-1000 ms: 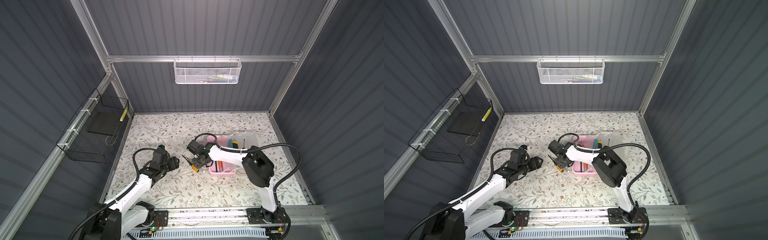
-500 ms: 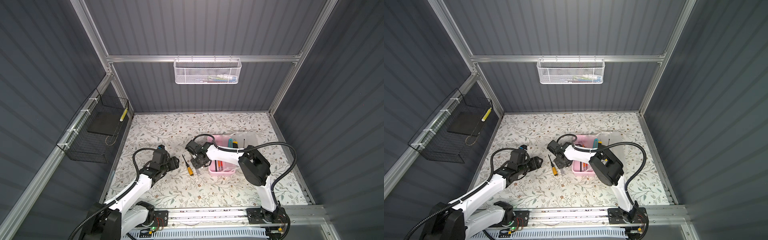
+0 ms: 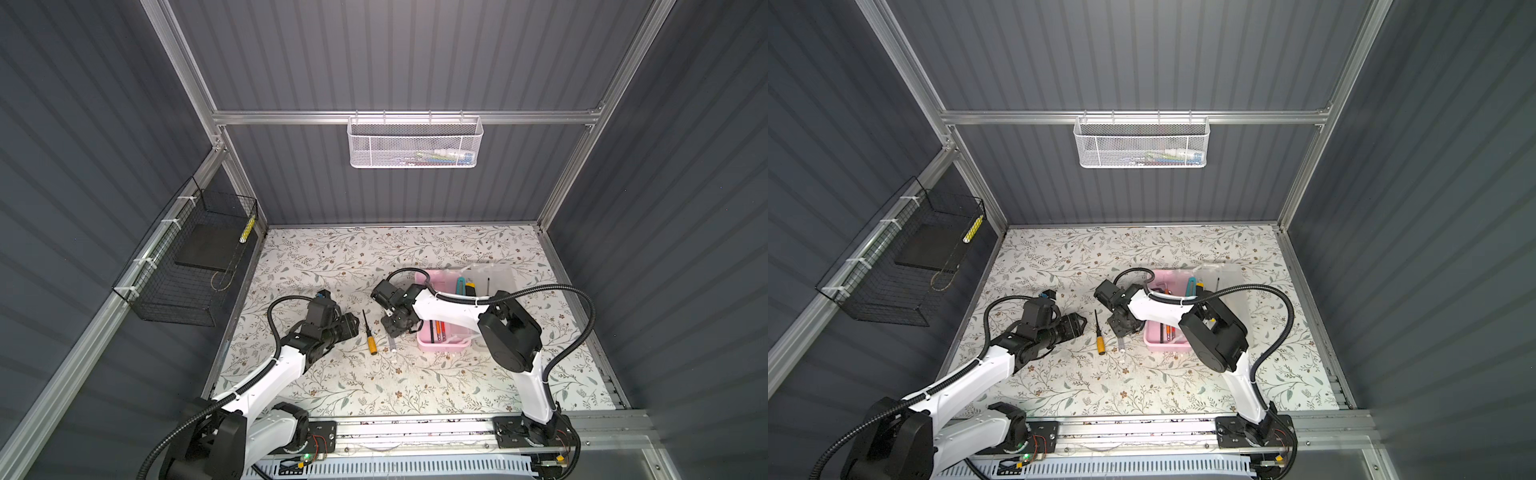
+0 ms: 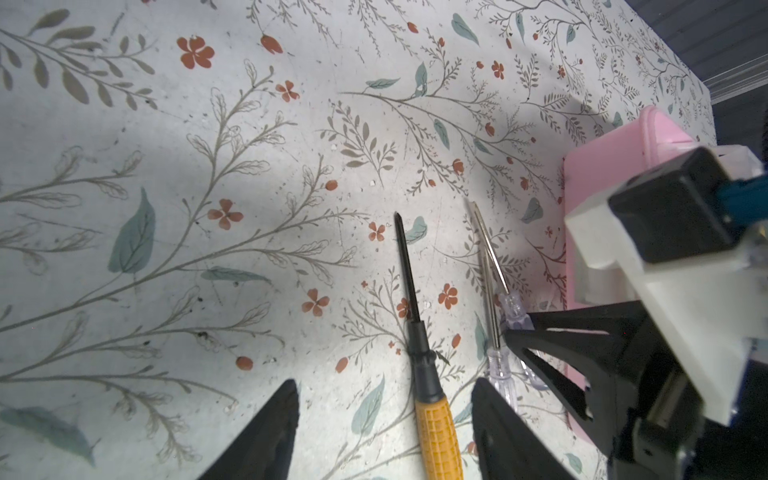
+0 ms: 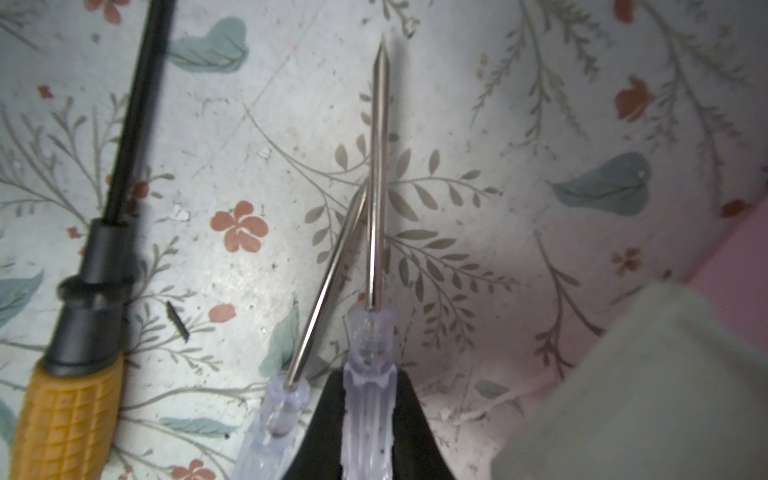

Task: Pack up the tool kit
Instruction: 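Grasp one clear-handled screwdriver with the right gripper and lift it, then carry the clear-handled screwdriver with the right gripper into the pink box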

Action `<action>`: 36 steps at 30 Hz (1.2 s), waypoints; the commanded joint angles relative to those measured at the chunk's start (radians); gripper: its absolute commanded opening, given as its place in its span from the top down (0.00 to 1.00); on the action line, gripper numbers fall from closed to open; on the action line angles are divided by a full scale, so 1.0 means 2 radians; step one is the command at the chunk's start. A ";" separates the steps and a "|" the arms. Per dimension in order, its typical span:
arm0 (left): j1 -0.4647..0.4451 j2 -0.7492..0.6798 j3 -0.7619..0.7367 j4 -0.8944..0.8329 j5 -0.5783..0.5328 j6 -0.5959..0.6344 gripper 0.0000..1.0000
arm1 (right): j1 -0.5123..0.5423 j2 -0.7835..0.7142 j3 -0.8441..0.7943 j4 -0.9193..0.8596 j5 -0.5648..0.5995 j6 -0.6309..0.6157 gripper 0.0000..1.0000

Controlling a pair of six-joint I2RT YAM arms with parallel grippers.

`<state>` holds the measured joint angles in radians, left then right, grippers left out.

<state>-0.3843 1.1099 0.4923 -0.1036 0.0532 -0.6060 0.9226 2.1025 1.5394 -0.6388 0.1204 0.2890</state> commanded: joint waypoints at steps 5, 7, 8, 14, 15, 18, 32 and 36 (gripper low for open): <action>0.003 0.005 -0.009 0.016 0.008 -0.001 0.33 | -0.002 -0.089 -0.014 0.001 0.004 0.020 1.00; 0.003 0.007 -0.006 0.015 0.008 0.002 0.33 | -0.002 -0.117 -0.027 0.004 0.002 0.026 1.00; 0.003 0.009 -0.003 0.012 0.007 0.003 0.33 | -0.002 -0.134 -0.033 0.003 0.003 0.029 1.00; 0.003 0.013 0.000 0.013 0.006 0.005 0.33 | -0.005 -0.257 -0.080 -0.013 0.046 0.037 1.00; 0.003 0.014 0.001 0.013 0.005 0.005 0.33 | -0.008 -0.276 -0.086 -0.022 0.056 0.038 1.00; 0.003 0.021 0.003 0.016 0.004 0.007 0.33 | -0.024 -0.346 -0.108 -0.054 0.089 0.042 1.00; 0.003 0.049 -0.002 0.041 0.011 0.008 0.34 | -0.203 -0.524 -0.238 -0.121 0.128 0.048 1.00; 0.003 0.046 -0.001 0.040 0.011 0.010 0.34 | -0.229 -0.521 -0.267 -0.106 0.124 0.049 1.00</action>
<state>-0.3843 1.2037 0.4831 -0.0341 0.0574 -0.6052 0.4885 1.0595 1.0348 -0.8482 0.3485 0.3779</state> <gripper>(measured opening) 0.664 0.170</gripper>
